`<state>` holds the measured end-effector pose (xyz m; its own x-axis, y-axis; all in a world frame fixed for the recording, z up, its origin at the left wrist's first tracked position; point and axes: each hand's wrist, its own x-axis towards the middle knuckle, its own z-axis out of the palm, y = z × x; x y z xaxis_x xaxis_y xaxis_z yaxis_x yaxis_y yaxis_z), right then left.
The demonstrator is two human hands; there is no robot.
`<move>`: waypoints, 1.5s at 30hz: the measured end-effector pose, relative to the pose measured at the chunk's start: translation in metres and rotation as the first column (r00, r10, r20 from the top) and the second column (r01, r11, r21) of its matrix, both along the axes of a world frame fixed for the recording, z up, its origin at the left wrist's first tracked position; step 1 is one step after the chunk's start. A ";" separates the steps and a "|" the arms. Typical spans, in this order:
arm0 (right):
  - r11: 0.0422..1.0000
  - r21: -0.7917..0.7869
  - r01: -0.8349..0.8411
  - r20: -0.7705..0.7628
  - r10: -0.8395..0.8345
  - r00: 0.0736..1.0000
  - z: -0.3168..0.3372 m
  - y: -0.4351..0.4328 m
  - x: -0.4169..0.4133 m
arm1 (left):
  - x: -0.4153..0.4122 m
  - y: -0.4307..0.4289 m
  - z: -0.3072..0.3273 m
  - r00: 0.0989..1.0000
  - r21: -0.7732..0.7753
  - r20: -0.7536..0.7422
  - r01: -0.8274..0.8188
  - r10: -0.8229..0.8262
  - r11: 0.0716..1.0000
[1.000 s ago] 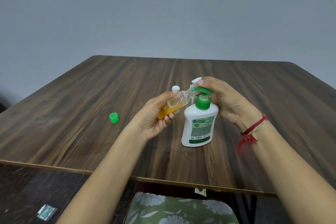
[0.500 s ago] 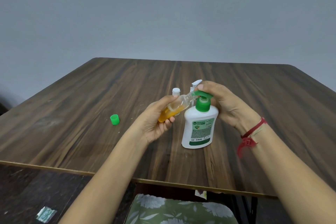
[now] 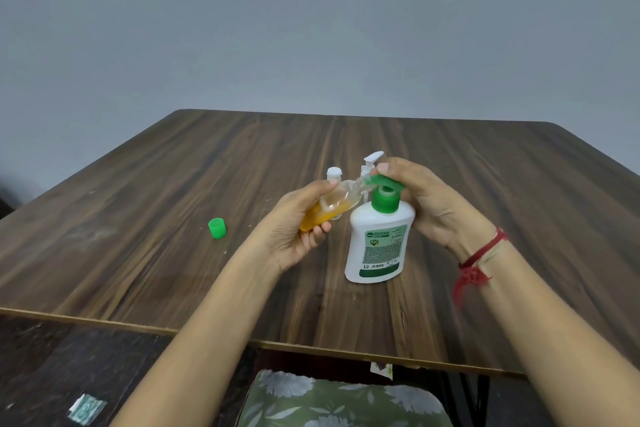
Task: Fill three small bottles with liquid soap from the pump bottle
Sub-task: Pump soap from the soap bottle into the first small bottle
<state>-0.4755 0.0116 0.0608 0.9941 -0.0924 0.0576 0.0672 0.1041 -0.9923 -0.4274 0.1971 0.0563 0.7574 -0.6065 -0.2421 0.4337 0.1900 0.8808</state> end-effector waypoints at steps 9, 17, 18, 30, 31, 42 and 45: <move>1.000 -0.006 0.027 -0.003 -0.027 1.000 0.004 0.001 -0.001 | -0.001 -0.001 0.001 1.000 -0.009 -0.004 0.002 -0.002 1.000; 0.999 -0.024 0.029 0.005 -0.029 1.000 0.012 0.000 0.000 | -0.002 -0.001 0.003 1.000 -0.030 0.001 0.000 0.000 1.000; 0.999 -0.019 0.040 -0.003 -0.041 0.999 0.009 0.001 -0.001 | -0.002 -0.001 0.003 1.000 -0.020 0.006 -0.006 0.006 1.000; 0.998 0.008 0.066 -0.029 -0.066 0.997 0.002 0.006 -0.004 | -0.003 0.001 0.000 1.000 -0.012 0.003 -0.009 0.009 1.000; 0.998 0.005 0.066 -0.027 -0.066 0.997 0.002 0.005 -0.004 | -0.004 0.000 -0.001 1.000 -0.016 -0.002 -0.007 0.007 1.000; 0.999 -0.022 0.047 -0.034 -0.048 0.998 0.006 0.003 -0.001 | -0.004 0.001 -0.001 1.000 -0.016 -0.017 -0.016 0.015 1.000; 0.997 -0.050 0.055 -0.015 -0.056 0.998 0.012 0.002 -0.001 | -0.002 0.000 0.000 1.000 -0.029 -0.013 -0.021 0.021 0.999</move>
<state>-0.4760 0.0134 0.0731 0.9883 -0.1450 0.0469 0.0548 0.0510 -0.9972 -0.4299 0.1974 0.0565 0.7671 -0.5972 -0.2345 0.4406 0.2245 0.8692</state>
